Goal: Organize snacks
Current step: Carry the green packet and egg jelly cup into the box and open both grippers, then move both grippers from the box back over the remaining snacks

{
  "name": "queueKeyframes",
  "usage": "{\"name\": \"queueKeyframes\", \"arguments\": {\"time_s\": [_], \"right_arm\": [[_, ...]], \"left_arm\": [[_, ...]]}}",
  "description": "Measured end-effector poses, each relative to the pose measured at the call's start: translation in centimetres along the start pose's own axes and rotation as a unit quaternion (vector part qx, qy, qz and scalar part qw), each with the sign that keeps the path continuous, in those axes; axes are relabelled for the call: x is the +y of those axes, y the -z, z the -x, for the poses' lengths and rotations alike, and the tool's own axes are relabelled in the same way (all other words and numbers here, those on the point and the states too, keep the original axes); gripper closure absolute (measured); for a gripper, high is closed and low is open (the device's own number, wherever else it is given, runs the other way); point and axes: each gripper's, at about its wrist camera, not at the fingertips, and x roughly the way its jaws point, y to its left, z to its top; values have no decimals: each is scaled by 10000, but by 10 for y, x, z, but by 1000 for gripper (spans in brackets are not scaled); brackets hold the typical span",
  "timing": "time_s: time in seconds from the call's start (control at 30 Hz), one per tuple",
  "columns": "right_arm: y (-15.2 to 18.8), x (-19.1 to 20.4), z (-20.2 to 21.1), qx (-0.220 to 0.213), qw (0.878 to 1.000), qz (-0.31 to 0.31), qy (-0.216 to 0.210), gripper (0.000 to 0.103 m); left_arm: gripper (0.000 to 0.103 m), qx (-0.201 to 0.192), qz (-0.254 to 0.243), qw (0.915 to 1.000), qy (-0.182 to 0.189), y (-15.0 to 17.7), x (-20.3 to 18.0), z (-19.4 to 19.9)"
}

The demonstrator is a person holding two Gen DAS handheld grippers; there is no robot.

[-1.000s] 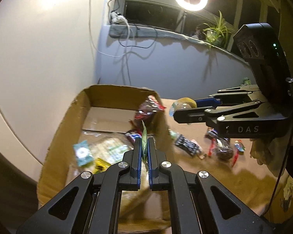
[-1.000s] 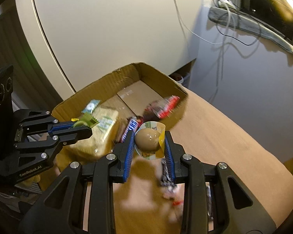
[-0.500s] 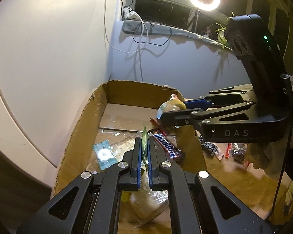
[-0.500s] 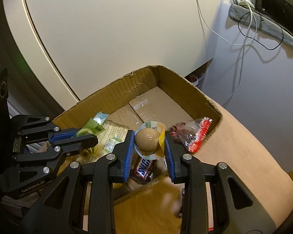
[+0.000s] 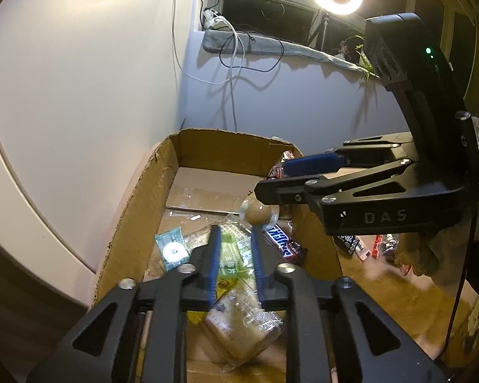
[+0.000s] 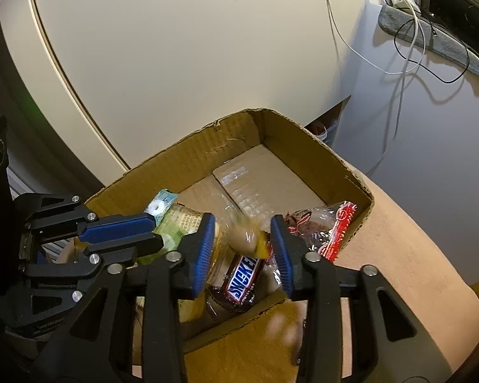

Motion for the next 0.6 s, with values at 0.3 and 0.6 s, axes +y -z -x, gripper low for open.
{"name": "queueKeyframes", "arguments": {"time_s": [0.3,0.6], "right_arm": [[1,-6,12,-84,9998,-100,147,39],[16,-13,37,-250,9989,-244,318,33]], "left_arm": [[60,-104,-88,9999,-72,0,-6,7],[54,-177,-45,9998,9,1,-15,15]]}}
